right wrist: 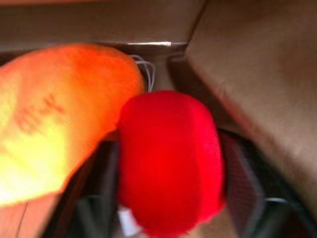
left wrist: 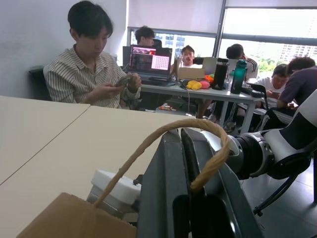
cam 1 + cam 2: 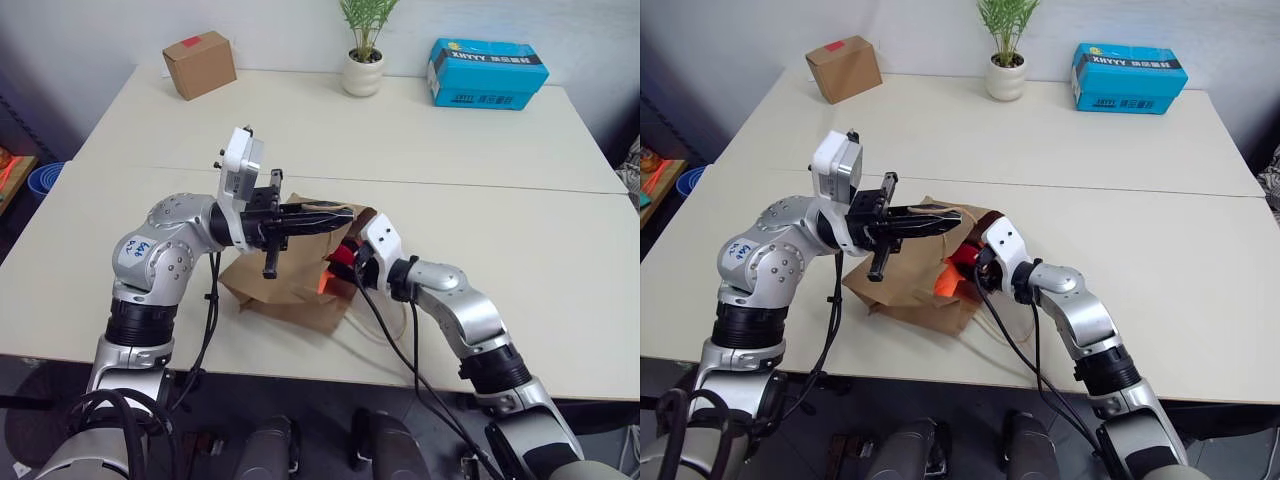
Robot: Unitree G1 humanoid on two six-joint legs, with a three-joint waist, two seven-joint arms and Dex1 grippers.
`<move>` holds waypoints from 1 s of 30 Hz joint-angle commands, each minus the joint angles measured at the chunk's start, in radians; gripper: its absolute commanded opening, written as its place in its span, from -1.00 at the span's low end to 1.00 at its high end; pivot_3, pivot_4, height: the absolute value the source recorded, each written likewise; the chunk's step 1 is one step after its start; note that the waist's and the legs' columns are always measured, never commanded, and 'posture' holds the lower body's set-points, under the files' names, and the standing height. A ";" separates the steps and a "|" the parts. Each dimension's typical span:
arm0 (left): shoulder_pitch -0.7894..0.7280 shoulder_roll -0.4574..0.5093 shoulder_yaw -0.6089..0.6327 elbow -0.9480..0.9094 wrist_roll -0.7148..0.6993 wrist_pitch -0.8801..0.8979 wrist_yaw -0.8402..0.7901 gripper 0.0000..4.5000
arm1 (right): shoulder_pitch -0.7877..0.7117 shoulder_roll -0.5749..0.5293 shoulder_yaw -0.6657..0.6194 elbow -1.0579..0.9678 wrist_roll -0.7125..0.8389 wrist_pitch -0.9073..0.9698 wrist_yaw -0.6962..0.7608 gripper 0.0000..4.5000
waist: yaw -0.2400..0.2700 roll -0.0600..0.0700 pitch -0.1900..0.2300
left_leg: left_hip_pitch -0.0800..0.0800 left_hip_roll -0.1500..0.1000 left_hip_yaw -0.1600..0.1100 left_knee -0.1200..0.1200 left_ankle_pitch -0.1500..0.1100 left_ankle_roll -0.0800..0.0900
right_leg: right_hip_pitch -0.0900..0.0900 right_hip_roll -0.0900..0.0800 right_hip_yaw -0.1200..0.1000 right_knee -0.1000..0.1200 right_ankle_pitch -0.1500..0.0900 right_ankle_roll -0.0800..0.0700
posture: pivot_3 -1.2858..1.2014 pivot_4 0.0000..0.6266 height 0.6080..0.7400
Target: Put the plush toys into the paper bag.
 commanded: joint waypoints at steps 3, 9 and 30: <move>0.003 0.016 0.027 -0.011 -0.008 -0.012 0.000 -1.00 | 0.016 -0.095 -0.110 -0.234 0.222 0.249 0.114 0.98 | -0.005 0.000 0.000 | 0.000 0.000 0.000 0.000 0.000 0.000 | 0.000 0.000 0.000 0.000 0.000 0.000 | 0.03 -0.52 1.00; 0.015 0.022 0.034 -0.022 -0.010 -0.012 0.001 -1.00 | 0.047 -0.283 -0.197 -0.269 0.360 0.459 0.192 0.98 | -0.008 0.000 0.000 | 0.000 0.000 -0.001 0.000 0.000 0.000 | 0.000 -0.003 0.000 0.000 0.000 0.000 | 0.03 -0.52 1.00; 0.010 -0.018 0.043 0.003 0.028 -0.111 0.043 -1.00 | -0.004 -0.228 -0.390 -0.206 0.678 0.943 0.188 -0.99 | -0.003 0.000 0.000 | 0.000 0.001 0.000 0.000 0.000 0.000 | 0.000 -0.005 0.000 0.000 0.000 0.000 | 0.03 -0.52 1.00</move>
